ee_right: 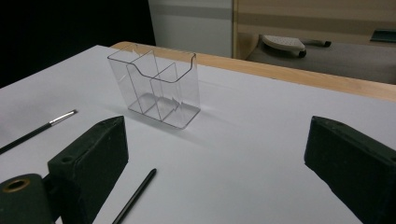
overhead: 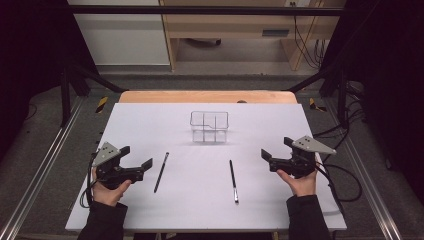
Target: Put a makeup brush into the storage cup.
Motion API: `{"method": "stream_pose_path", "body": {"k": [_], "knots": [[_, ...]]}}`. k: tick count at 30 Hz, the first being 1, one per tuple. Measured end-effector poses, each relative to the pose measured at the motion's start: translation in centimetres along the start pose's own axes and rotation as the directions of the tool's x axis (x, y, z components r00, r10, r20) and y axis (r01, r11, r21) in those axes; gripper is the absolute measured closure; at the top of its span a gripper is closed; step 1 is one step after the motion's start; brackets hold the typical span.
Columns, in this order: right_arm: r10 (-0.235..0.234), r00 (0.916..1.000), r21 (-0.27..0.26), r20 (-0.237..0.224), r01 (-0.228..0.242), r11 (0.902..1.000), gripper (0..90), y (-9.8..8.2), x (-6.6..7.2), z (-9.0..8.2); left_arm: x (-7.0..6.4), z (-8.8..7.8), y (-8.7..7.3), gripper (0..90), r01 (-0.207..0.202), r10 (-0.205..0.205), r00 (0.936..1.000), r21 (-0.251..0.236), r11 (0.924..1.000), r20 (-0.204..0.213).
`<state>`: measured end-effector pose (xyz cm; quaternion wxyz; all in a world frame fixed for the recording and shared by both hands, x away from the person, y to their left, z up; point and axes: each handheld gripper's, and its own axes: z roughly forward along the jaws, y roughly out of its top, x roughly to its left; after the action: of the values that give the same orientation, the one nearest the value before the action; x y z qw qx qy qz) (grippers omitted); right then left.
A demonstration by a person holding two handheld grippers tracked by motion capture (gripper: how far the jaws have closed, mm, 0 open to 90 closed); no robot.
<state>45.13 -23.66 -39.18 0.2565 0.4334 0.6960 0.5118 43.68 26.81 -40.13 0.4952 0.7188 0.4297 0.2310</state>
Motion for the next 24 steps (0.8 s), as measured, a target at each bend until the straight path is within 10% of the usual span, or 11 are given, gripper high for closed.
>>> {"method": "stream_pose_path", "body": {"k": [24], "knots": [[-0.043, 0.999, 0.105, -0.005, 0.044, 0.9936, 8.4, 0.3, 2.6, 1.0, 0.0, 0.5, -1.0, 4.1, 0.004, -0.003, 1.0, 0.041, 0.9991, -0.008]]}}
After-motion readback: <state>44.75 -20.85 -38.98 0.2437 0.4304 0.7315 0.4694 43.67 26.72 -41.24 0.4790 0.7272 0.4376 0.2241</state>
